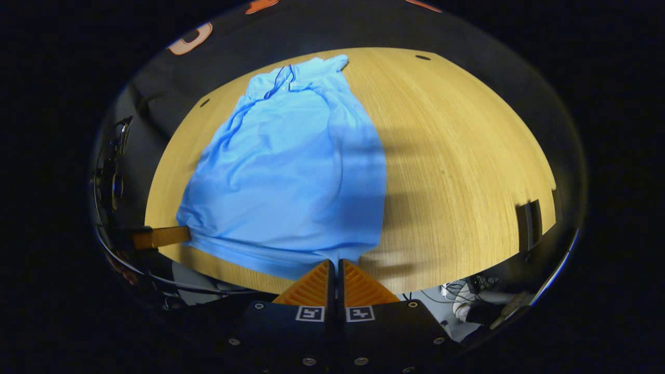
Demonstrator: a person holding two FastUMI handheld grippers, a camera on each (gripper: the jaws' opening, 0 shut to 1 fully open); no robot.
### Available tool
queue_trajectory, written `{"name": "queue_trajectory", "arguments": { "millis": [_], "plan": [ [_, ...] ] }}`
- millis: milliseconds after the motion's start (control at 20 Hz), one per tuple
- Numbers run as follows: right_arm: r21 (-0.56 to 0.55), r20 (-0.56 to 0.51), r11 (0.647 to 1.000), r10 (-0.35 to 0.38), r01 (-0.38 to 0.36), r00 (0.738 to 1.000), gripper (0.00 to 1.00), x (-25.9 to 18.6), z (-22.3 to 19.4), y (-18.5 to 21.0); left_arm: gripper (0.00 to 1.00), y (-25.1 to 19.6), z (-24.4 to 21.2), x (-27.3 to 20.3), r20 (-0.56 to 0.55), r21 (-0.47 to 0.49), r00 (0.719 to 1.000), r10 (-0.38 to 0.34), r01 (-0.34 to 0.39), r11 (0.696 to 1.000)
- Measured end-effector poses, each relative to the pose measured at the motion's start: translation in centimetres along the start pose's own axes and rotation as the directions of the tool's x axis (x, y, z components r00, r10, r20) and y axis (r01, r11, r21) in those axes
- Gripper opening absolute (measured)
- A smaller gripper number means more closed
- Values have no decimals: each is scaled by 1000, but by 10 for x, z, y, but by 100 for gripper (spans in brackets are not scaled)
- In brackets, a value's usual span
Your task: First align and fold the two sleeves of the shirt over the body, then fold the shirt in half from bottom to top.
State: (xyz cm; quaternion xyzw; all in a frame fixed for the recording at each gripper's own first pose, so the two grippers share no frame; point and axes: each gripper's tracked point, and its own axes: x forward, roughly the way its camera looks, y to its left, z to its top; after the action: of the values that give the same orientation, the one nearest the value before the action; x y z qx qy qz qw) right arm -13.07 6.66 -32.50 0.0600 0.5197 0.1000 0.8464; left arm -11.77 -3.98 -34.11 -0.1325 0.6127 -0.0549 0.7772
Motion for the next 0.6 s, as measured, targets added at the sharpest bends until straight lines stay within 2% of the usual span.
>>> {"name": "queue_trajectory", "arguments": {
  "millis": [350, 600],
  "plan": [
    [10, 134, 1000, 8, -9, 991, 1, -19, 76, -7, 4, -23, 78, -32, 143, 61, 988, -59, 51, 997],
    [16, 195, 1000, 14, -18, 981, 1, -23, 120, -6, 4, -30, 123, -40, 207, 90, 976, -72, 54, 994]
  ]
}}
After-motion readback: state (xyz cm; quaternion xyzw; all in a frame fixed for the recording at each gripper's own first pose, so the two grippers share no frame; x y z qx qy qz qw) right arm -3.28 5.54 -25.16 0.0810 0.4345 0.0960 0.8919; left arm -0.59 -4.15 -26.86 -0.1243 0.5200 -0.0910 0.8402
